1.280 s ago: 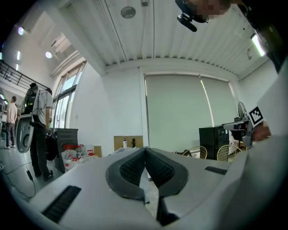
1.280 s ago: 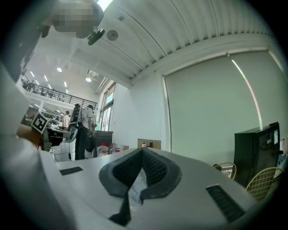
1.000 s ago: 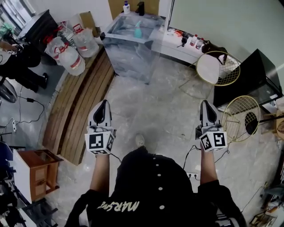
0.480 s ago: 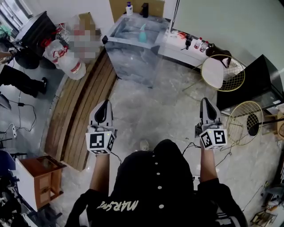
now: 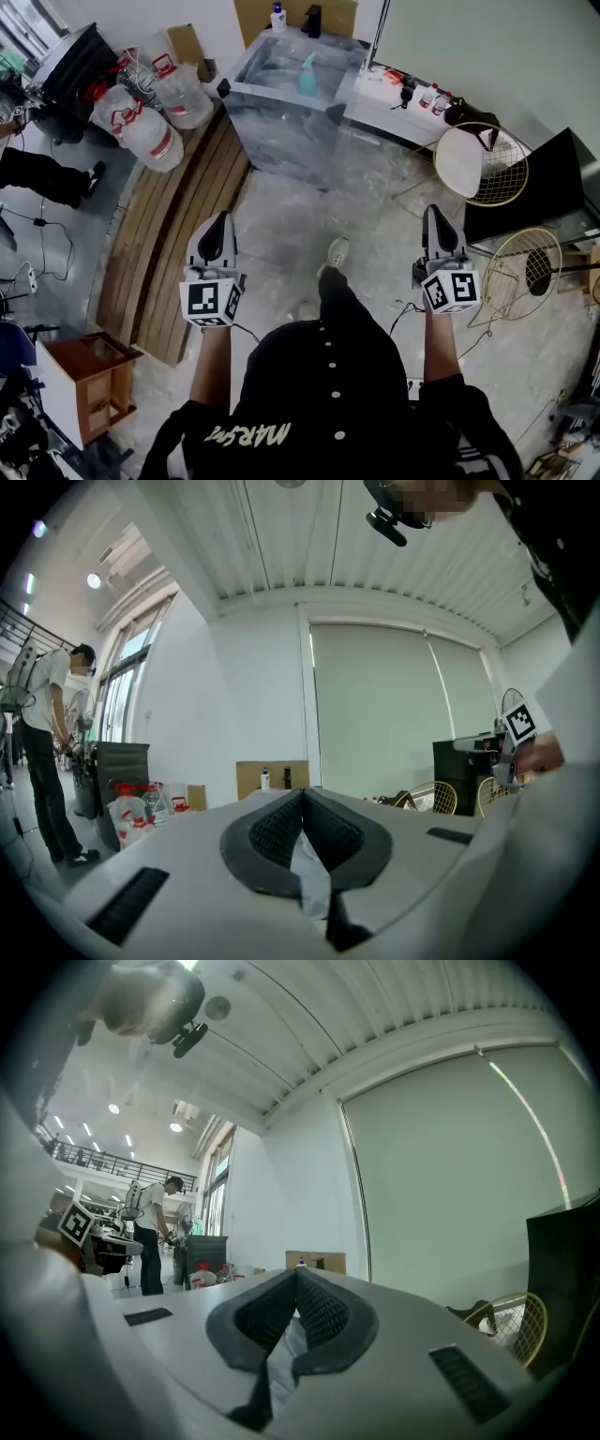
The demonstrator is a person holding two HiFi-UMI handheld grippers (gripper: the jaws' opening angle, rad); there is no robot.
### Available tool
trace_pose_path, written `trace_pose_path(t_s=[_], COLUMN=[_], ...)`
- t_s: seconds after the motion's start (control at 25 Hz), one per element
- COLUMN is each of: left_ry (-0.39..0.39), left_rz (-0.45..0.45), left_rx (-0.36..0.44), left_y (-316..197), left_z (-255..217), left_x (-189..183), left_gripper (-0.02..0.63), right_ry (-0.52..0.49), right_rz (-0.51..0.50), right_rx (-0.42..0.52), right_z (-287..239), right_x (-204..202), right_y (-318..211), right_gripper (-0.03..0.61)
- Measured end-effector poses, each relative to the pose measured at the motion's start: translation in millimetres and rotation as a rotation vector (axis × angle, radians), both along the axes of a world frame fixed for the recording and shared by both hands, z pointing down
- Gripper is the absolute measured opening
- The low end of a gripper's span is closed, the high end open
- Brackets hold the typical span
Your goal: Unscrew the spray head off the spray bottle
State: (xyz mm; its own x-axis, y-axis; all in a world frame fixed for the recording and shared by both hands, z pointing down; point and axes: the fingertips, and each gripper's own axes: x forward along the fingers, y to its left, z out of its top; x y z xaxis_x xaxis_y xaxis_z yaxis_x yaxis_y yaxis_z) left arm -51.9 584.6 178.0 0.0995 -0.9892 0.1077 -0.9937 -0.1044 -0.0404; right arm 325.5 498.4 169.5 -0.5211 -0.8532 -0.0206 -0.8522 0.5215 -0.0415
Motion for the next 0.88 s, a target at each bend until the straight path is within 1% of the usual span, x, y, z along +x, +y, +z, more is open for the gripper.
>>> trace_pose_path(t_s=[0.2, 0.56, 0.88], left_ry=[-0.011, -0.030, -0.026], left_rz=[-0.008, -0.015, -0.026], left_rx=[-0.002, -0.002, -0.010], left_y=[-54.7, -179.5, -267.8], left_z=[6.2, -3.5, -1.9], left_x=[-6.2, -12.2, -7.8], left_gripper=[0.026, 0.026, 0.026], right_ry=[-0.003, -0.004, 0.012], right_rz=[-0.014, -0.043, -0.104], right_rx=[0.000, 0.005, 0.010], right_z=[9.6, 4.6, 4.4], right_x=[-8.8, -24.1, -31.6], right_y=[-59.6, -188.1, -285.9], right_gripper=[0.012, 0.012, 0.011])
